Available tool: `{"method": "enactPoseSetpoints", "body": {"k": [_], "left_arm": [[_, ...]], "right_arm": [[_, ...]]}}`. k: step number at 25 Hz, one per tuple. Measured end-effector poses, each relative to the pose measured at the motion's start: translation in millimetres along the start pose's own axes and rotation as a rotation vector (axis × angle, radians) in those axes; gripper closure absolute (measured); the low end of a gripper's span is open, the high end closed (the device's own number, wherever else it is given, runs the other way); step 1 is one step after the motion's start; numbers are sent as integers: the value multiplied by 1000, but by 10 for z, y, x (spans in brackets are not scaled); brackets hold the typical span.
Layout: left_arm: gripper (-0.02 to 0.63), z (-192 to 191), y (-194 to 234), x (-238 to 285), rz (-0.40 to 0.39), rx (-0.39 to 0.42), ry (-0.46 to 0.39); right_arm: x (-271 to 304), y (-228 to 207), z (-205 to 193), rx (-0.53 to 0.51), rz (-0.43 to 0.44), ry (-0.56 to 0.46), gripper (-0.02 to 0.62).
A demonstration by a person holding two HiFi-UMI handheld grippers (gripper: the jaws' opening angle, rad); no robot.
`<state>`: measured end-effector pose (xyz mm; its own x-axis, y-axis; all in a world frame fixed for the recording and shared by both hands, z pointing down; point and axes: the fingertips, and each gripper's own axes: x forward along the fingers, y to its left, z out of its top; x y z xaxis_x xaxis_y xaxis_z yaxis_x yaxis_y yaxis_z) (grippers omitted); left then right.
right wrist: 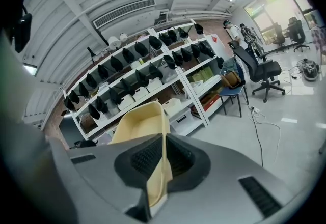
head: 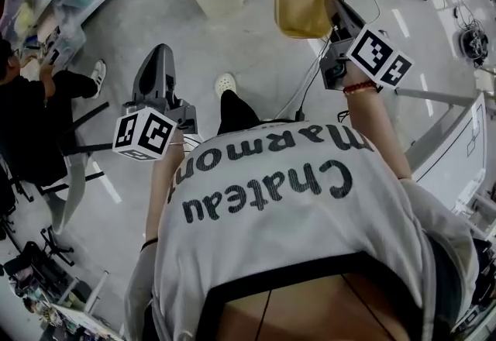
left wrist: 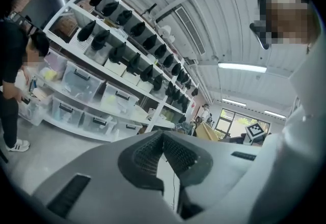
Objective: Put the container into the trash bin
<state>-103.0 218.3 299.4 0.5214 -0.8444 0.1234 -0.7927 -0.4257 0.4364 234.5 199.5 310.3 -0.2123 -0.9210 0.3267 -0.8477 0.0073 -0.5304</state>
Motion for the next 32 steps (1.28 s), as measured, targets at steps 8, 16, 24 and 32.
{"method": "enactPoseSetpoints", "body": {"k": [8, 16, 24, 32], "left_arm": [[583, 508, 507, 818, -66, 25, 38], [583, 993, 1126, 1398, -120, 31, 44], [583, 1141, 1356, 1741, -163, 16, 47], [583, 808, 1345, 1806, -204, -12, 167]], "right_arm": [[896, 285, 206, 37, -24, 2, 557], [1619, 637, 380, 49, -49, -20, 557], [1905, 726, 406, 70, -81, -29, 557], [1971, 554, 326, 115, -135, 27, 557]]}}
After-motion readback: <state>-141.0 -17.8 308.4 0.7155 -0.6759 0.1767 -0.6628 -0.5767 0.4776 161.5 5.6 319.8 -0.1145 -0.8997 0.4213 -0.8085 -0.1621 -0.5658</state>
